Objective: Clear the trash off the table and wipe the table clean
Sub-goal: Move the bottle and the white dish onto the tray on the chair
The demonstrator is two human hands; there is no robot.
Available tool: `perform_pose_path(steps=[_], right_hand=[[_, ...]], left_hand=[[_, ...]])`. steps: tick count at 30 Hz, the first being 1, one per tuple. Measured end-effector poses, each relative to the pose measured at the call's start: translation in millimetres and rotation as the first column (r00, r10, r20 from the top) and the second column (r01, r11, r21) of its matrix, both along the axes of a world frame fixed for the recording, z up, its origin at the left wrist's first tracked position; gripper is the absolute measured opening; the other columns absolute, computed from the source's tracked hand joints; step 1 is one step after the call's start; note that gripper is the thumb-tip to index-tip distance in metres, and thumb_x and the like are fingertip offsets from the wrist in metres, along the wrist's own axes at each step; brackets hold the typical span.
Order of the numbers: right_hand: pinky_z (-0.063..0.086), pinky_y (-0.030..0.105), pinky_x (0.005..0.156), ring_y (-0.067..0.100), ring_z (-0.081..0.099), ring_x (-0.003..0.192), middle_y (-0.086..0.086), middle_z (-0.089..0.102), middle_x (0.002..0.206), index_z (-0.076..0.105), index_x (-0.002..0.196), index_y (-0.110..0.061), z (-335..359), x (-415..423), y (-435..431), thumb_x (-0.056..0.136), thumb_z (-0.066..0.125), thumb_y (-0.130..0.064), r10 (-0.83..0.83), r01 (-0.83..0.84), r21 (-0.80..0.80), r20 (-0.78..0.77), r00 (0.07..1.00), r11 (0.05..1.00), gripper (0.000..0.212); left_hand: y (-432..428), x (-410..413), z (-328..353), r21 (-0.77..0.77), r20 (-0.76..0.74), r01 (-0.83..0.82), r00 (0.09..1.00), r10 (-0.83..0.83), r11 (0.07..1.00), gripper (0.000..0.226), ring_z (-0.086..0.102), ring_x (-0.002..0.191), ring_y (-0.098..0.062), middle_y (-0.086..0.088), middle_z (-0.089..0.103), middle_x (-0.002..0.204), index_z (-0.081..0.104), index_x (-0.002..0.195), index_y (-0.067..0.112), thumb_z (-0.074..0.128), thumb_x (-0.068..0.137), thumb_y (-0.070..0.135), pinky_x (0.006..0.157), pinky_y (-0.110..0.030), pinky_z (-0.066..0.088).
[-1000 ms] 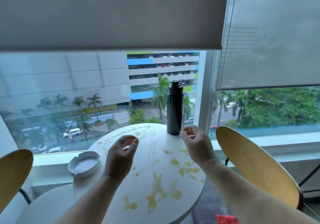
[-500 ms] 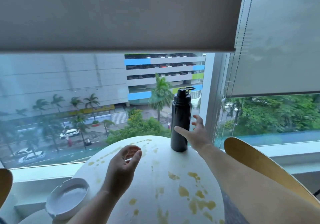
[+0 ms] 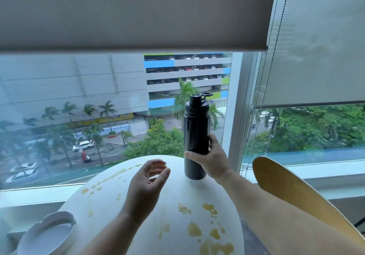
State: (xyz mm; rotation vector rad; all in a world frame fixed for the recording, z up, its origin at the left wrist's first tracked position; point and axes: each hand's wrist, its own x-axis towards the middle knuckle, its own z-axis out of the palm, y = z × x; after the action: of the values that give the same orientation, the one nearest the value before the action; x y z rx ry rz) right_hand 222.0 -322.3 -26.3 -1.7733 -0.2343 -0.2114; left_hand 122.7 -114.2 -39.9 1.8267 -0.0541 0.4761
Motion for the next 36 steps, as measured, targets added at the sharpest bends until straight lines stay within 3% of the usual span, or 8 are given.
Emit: perform_pose_path(steps=[5, 9, 17, 23, 27, 30, 33, 36], right_hand=[[0.062, 0.041, 0.086, 0.018, 0.074, 0.095, -0.003, 0.074, 0.103, 0.061, 0.122, -0.037, 11, -35, -10, 0.067, 0.095, -0.035, 0.051, -0.054, 0.019, 0.103, 0.993, 0.998, 0.065], [0.060, 0.052, 0.089, 0.025, 0.072, 0.103, 0.003, 0.070, 0.115, 0.057, 0.136, -0.037, 8, -53, -28, 0.061, 0.097, -0.044, 0.066, -0.065, -0.011, 0.122, 0.990, 0.998, 0.085], [0.055, 0.023, 0.091, 0.003, 0.063, 0.111, -0.014, 0.065, 0.115, 0.054, 0.134, -0.050, 18, -97, -124, 0.073, 0.080, -0.064, 0.067, -0.063, -0.055, 0.082, 0.994, 0.997, 0.068], [0.057, 0.027, 0.087, 0.017, 0.070, 0.108, 0.001, 0.070, 0.119, 0.063, 0.128, -0.045, 8, -117, -202, 0.074, 0.077, -0.072, 0.081, -0.082, -0.005, -0.113, 0.990, 0.997, 0.062], [0.054, 0.043, 0.106, 0.027, 0.067, 0.124, 0.009, 0.071, 0.131, 0.059, 0.139, -0.026, -7, -126, -222, 0.081, 0.090, -0.037, 0.215, -0.211, 0.045, -0.192, 0.957, 0.977, 0.067], [0.054, 0.035, 0.102, 0.024, 0.069, 0.121, 0.007, 0.073, 0.127, 0.059, 0.136, -0.018, -8, -128, -227, 0.078, 0.091, -0.012, 0.136, -0.134, 0.021, -0.142, 0.981, 0.991, 0.067], [0.055, 0.033, 0.095, 0.021, 0.071, 0.114, 0.002, 0.076, 0.121, 0.062, 0.130, -0.019, -21, -128, -228, 0.073, 0.094, -0.011, 0.008, -0.009, -0.013, -0.105, 0.994, 1.000, 0.067], [0.056, 0.030, 0.091, 0.013, 0.072, 0.108, -0.005, 0.077, 0.116, 0.062, 0.127, -0.027, -51, -129, -226, 0.070, 0.097, -0.013, -0.088, 0.084, -0.035, -0.132, 0.987, 0.996, 0.068]], left_hand=[[-54, 19, 40, -0.177, 0.081, 0.149, 0.987, -0.137, 0.973, 0.054, 0.070, 0.111, -0.005, 0.007, 0.073, 0.121, 0.060, 0.132, 0.027, 0.078, 0.085, 0.044, 0.087, -0.020, 0.056], [-98, 32, 68, -0.330, 0.164, 0.194, 0.976, -0.146, 0.924, 0.059, 0.074, 0.107, -0.026, -0.007, 0.076, 0.112, 0.063, 0.123, 0.017, 0.084, 0.077, 0.046, 0.097, -0.051, 0.058], [-157, 47, 86, -0.567, 0.146, 0.366, 0.926, -0.347, 0.738, 0.067, 0.070, 0.096, -0.035, -0.017, 0.074, 0.106, 0.063, 0.125, 0.008, 0.083, 0.071, 0.041, 0.090, -0.053, 0.057], [-219, 42, 67, -0.550, 0.148, 0.522, 0.829, -0.540, 0.652, 0.060, 0.069, 0.092, -0.035, -0.019, 0.073, 0.103, 0.065, 0.119, 0.007, 0.082, 0.067, 0.033, 0.088, -0.050, 0.054], [-252, 39, 51, -0.548, 0.104, 0.594, 0.747, -0.657, 0.589, 0.046, 0.066, 0.088, -0.034, -0.019, 0.071, 0.096, 0.071, 0.105, 0.008, 0.080, 0.067, 0.033, 0.085, -0.045, 0.052], [-264, 42, 52, -0.522, 0.108, 0.678, 0.654, -0.749, 0.517, 0.041, 0.067, 0.092, -0.031, -0.019, 0.071, 0.101, 0.071, 0.109, 0.005, 0.080, 0.075, 0.027, 0.087, -0.042, 0.055], [-263, 51, 49, -0.370, 0.069, 0.757, 0.600, -0.797, 0.539, 0.037, 0.066, 0.104, -0.026, -0.015, 0.073, 0.111, 0.069, 0.119, 0.002, 0.078, 0.085, 0.014, 0.098, -0.040, 0.053], [-252, 59, 34, -0.176, -0.039, 0.756, 0.635, -0.771, 0.631, 0.038, 0.071, 0.100, -0.018, -0.008, 0.078, 0.110, 0.071, 0.117, 0.009, 0.082, 0.081, 0.017, 0.096, -0.034, 0.057]])
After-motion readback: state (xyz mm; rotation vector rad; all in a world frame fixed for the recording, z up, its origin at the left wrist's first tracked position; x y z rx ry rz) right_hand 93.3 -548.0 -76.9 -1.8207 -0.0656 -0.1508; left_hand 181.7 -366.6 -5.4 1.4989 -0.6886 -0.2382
